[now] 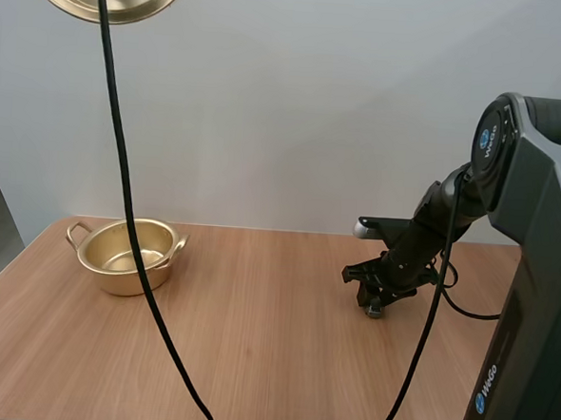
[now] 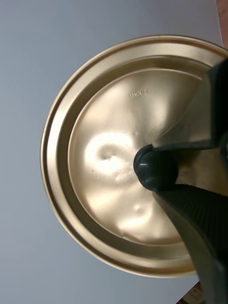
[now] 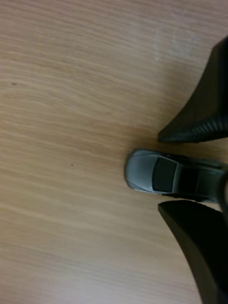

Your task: Open the pot, put the car inside, and close it

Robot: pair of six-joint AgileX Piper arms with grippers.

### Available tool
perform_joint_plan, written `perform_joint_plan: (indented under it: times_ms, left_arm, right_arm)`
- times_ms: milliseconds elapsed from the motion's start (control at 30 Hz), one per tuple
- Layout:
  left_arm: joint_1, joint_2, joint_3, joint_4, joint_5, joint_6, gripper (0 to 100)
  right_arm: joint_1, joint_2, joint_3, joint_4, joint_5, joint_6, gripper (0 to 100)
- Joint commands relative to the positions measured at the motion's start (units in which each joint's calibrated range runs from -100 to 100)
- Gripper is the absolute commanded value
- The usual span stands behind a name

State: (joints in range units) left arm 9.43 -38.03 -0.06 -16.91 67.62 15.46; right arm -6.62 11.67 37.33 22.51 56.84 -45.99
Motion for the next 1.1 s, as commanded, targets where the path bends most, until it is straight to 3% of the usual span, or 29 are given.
perform_joint_plan:
  times_ms: [0, 67, 133, 267, 433, 533, 833, 1067]
  left_arm:
    - [0.05, 0.03, 0.0, 0.0, -0.07, -0.05, 0]
    - [0.05, 0.03, 0.0, 0.0, -0.07, -0.05, 0]
    - [0.05, -0.08, 0.0, 0.0, -0.06, -0.05, 0]
    - [0.05, -0.08, 0.0, 0.0, -0.06, -0.05, 0]
    - [0.05, -0.71, 0.0, -0.24, -0.06, -0.05, 0]
    - [0.05, -1.53, 0.0, -2.52, 0.1, -0.05, 0]
    - [0.05, -5.73, 0.0, -6.86, 3.75, -0.89, 0]
    - [0.05, -10.92, 0.0, -8.23, 2.21, -0.89, 0]
  right_arm:
    - [0.03, 1.06, 0.36, -0.43, -0.15, 0.07, 61]
    - [0.03, 1.11, 0.36, -0.43, -0.45, 0.07, 37]
    - [0.03, 0.99, 0.36, -0.43, -0.45, 0.07, 0]
    - [0.03, -0.99, 0.36, 0.71, -0.62, -2.27, 0]
    - [0.51, -10.64, -0.73, 12.32, 1.08, -9.94, 0]
    - [2.21, -16.24, -5.59, 16.68, 8.44, -10.61, 0]
    - [13.78, -23.05, -19.39, 20.83, 17.99, -10.38, 0]
    - [23.23, -21.1, -23.68, 20.87, 9.08, -10.29, 0]
